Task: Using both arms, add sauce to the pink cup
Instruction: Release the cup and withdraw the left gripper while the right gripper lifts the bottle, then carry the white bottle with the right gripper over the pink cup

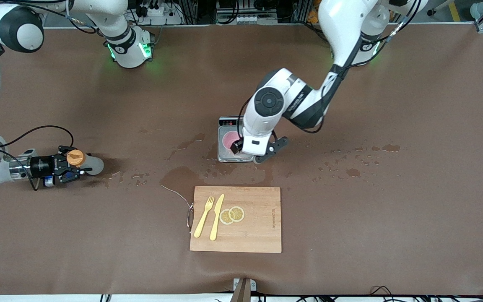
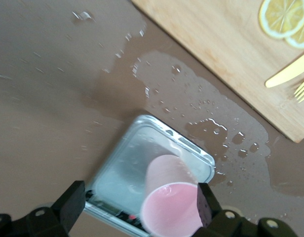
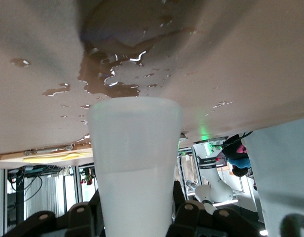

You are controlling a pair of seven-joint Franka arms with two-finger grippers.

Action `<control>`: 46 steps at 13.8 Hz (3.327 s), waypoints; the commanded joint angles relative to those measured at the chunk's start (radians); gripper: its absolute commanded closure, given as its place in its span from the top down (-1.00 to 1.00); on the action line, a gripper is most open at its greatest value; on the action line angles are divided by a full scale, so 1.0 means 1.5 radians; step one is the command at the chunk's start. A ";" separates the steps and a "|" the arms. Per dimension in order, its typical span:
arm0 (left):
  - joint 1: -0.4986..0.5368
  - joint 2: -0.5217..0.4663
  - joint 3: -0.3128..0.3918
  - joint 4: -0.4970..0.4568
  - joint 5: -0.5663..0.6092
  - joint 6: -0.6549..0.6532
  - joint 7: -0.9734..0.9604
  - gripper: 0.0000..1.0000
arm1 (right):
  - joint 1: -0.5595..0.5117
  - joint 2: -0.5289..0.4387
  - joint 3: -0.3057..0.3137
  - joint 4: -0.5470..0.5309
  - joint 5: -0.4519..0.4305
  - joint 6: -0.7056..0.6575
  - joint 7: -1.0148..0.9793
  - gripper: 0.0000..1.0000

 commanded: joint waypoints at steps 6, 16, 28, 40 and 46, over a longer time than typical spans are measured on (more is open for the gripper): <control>0.157 -0.157 -0.007 -0.021 0.000 -0.234 0.304 1.00 | 0.088 -0.049 -0.010 0.045 -0.027 0.002 0.165 0.08; 0.343 -0.291 -0.024 -0.127 0.037 -0.327 0.694 1.00 | 0.232 -0.134 -0.006 0.077 -0.126 0.053 0.394 -0.08; 0.364 -0.369 0.039 -0.114 0.092 -0.311 0.865 1.00 | 0.398 -0.216 -0.006 0.071 -0.315 0.054 0.596 -0.08; 0.377 -0.382 0.037 -0.063 0.105 -0.344 0.908 1.00 | 0.552 -0.207 -0.005 0.071 -0.423 0.078 0.768 -0.22; 0.379 -0.381 0.036 -0.064 0.105 -0.322 0.897 1.00 | 0.610 -0.198 -0.005 0.071 -0.438 0.077 0.877 -0.27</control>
